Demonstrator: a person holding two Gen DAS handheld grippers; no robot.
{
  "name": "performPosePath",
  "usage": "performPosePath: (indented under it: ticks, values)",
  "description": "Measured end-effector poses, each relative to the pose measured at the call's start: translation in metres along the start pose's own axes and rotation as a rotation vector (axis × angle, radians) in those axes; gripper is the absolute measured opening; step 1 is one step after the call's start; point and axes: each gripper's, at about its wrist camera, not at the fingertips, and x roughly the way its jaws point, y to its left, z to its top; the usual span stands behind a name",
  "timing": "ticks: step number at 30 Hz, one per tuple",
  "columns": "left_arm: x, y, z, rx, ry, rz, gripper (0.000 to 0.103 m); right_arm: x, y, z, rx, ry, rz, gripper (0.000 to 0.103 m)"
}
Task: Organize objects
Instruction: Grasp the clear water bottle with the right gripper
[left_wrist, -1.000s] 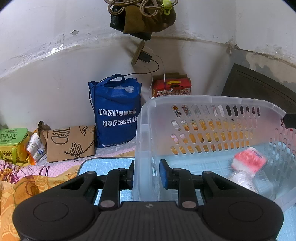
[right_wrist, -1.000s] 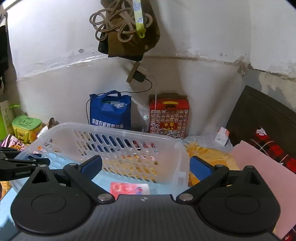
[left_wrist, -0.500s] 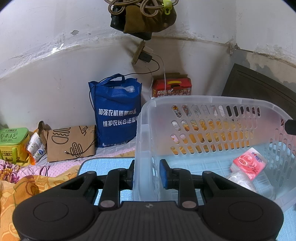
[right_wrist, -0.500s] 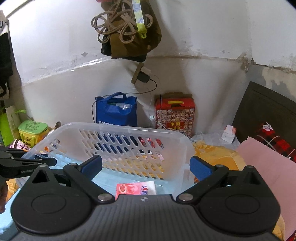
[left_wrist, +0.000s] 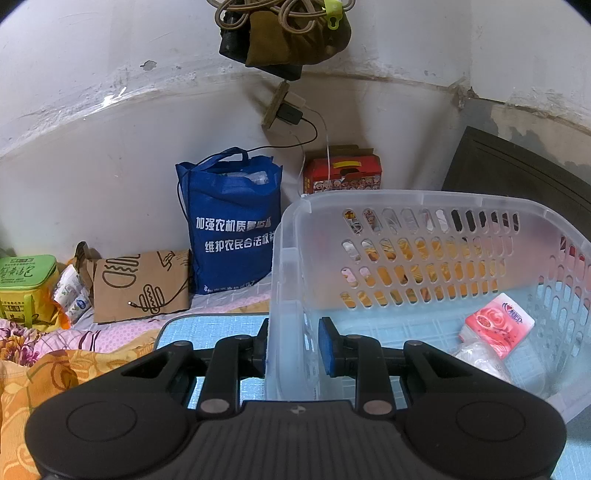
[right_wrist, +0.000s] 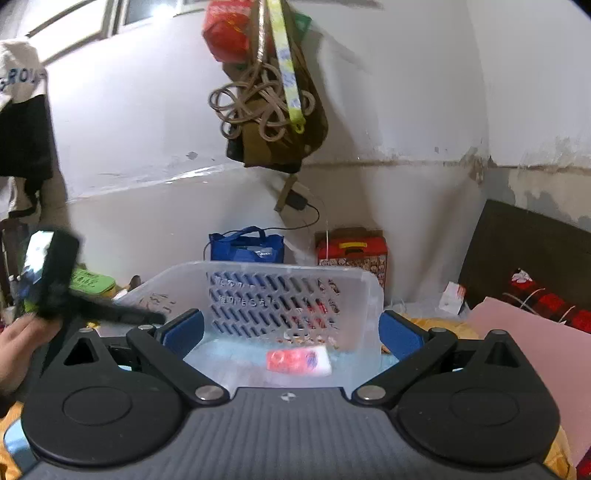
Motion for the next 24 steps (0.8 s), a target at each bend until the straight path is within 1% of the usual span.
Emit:
performPosePath:
  ticks: [4,7,11,13,16,19,21,23,24]
  values:
    - [0.000,0.000,0.000,-0.003,0.002,0.000,0.030,-0.025,0.005,-0.025,0.045,-0.013,-0.001,0.103]
    - [0.000,0.000,0.000,-0.002,0.001,-0.001,0.030,-0.029,0.007,-0.046,0.075,0.022,-0.005,0.103]
    - [-0.001,-0.001,-0.001,0.004,0.001,-0.005,0.030,-0.030,0.026,-0.081,0.008,0.061,-0.030,0.103]
    - [0.000,-0.002,0.000,0.002,0.000,-0.004,0.030,-0.030,0.033,-0.096,0.008,0.065,-0.046,0.103]
    - [0.000,-0.002,0.000,0.003,0.000,-0.001,0.030,-0.032,0.036,-0.110,0.070,0.091,-0.028,0.103]
    - [0.000,-0.002,-0.001,0.007,-0.001,0.002,0.030,-0.041,0.042,-0.119,0.072,0.081,-0.010,0.103]
    - [0.000,-0.001,-0.001,0.006,-0.002,0.000,0.030,-0.041,0.048,-0.125,0.044,0.086,-0.005,0.103]
    - [0.001,0.000,-0.001,0.007,-0.001,-0.001,0.030,-0.039,0.051,-0.130,0.036,0.099,0.009,0.100]
    - [0.001,0.000,-0.001,0.008,-0.002,-0.002,0.030,-0.036,0.054,-0.133,0.030,0.111,0.020,0.095]
